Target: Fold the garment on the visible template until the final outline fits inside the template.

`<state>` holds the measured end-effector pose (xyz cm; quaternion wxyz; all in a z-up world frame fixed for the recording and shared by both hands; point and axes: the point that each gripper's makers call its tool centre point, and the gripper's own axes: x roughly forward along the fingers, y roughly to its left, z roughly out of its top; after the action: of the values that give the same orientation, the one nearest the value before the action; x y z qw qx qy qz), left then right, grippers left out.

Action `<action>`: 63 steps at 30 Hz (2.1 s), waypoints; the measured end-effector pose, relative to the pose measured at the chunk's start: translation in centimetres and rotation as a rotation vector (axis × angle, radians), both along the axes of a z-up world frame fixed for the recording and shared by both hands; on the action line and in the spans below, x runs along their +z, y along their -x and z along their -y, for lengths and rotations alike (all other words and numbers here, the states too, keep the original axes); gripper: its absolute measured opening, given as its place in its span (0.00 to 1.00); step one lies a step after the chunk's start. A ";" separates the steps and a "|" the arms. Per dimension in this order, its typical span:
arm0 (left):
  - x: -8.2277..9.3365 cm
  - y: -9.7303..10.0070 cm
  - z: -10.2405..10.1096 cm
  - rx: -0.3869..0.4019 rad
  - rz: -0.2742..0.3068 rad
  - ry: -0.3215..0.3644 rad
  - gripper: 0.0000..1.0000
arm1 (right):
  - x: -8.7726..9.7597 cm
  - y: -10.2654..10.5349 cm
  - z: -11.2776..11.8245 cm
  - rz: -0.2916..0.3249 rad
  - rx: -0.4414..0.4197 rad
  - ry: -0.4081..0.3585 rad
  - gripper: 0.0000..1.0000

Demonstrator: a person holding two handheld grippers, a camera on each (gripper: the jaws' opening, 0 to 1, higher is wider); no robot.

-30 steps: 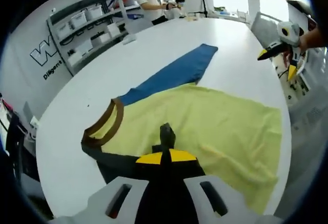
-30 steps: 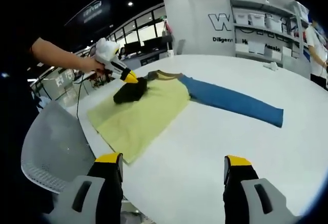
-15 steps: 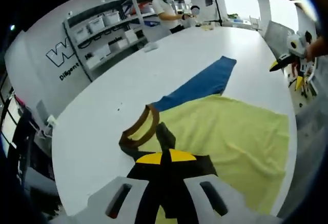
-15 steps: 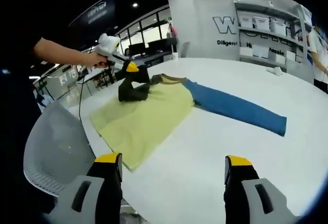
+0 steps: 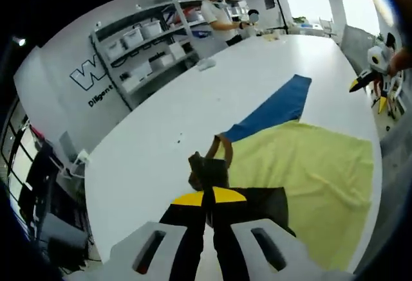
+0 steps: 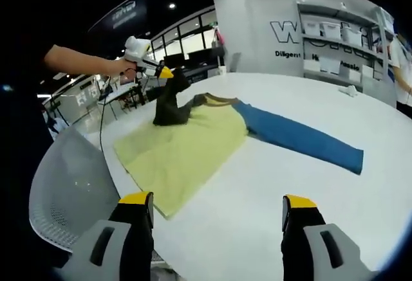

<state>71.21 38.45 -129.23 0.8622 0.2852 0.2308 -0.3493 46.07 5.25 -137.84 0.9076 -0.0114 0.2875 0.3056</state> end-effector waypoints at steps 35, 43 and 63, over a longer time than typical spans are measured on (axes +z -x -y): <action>7.9 -4.6 -11.3 0.170 0.194 -0.066 0.02 | 1.0 -0.3 -0.3 0.018 0.001 0.015 0.81; 8.6 -5.4 -16.1 0.254 0.215 -0.079 0.02 | 1.1 -0.2 -0.2 0.014 0.003 0.028 0.81; 5.3 -4.8 -22.6 0.323 0.206 -0.157 0.02 | 1.7 -0.4 -1.2 0.010 0.020 0.052 0.81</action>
<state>76.04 61.02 -123.96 0.9013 0.3449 0.2106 -0.1562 46.44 6.50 -136.11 0.9055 -0.0394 0.2905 0.3069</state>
